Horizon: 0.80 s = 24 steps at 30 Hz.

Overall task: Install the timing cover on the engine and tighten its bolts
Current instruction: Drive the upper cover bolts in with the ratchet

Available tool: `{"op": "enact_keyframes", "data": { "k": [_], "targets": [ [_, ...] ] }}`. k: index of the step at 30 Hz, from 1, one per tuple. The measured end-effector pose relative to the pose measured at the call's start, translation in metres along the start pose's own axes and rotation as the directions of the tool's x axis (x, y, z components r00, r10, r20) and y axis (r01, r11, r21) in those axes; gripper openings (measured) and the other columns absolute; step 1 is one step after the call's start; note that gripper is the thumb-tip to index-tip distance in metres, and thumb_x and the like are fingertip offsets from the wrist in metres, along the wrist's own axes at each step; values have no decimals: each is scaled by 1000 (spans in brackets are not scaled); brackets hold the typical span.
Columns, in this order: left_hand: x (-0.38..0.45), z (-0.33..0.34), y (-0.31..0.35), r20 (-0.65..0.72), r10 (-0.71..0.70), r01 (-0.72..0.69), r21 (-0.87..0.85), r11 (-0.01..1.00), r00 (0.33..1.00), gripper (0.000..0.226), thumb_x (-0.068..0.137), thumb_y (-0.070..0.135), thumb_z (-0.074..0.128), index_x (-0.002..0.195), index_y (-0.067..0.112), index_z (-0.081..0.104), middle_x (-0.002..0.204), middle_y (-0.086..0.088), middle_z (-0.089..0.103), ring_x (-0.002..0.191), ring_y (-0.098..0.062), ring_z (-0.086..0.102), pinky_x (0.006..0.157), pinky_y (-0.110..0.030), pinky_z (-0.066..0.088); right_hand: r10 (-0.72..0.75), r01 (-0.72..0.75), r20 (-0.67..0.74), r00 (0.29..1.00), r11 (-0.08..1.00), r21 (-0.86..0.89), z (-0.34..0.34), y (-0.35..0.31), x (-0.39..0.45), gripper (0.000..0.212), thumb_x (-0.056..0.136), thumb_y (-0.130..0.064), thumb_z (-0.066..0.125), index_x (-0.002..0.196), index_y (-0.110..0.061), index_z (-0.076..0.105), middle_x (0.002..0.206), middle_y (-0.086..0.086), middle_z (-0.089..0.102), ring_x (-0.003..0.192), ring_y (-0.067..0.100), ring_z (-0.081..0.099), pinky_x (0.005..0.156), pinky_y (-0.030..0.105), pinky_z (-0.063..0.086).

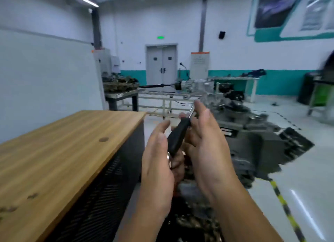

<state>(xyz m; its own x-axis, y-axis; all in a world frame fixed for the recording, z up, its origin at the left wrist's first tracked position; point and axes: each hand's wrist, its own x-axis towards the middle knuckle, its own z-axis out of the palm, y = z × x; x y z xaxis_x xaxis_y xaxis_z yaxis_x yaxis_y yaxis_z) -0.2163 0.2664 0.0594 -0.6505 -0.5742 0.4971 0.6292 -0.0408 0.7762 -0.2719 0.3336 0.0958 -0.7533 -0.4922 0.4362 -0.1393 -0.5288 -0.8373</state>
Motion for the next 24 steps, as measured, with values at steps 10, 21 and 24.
{"op": "enact_keyframes", "data": {
  "k": [10, 21, 24],
  "targets": [
    [3, 150, -63, 115, -21, 16, 46, 999, 993, 30, 92, 52, 51, 98, 33, 73, 92, 9, 73, 87, -6, 68, 72, -16, 53, 37, -73, -130, 991, 955, -286, -144, -40, -16, 56, 81, -76, 63, 134, -68, 48, 124, -45, 60, 116, -22, 54, 97, 15, 50],
    [37, 118, -71, 414, -235, 105, 313, 944, 879, 47, 99, 65, 42, 117, 32, 71, 101, 3, 76, 95, -13, 73, 79, -21, 56, -247, 27, -133, 960, 553, -833, -192, -33, -35, 53, 80, -88, 45, 125, -62, 55, 57, -22, 59, 50, 1, 60, 49, 9, 39],
    [53, 118, -71, 329, -283, 166, 342, 925, 901, 38, 94, 62, 47, 111, 38, 72, 93, -4, 76, 86, -19, 75, 74, -33, 60, -241, 54, -81, 967, 507, -860, -187, -35, -32, 54, 79, -92, 43, 114, -58, 65, 54, -26, 55, 51, -7, 58, 50, 6, 40]
  ]
}}
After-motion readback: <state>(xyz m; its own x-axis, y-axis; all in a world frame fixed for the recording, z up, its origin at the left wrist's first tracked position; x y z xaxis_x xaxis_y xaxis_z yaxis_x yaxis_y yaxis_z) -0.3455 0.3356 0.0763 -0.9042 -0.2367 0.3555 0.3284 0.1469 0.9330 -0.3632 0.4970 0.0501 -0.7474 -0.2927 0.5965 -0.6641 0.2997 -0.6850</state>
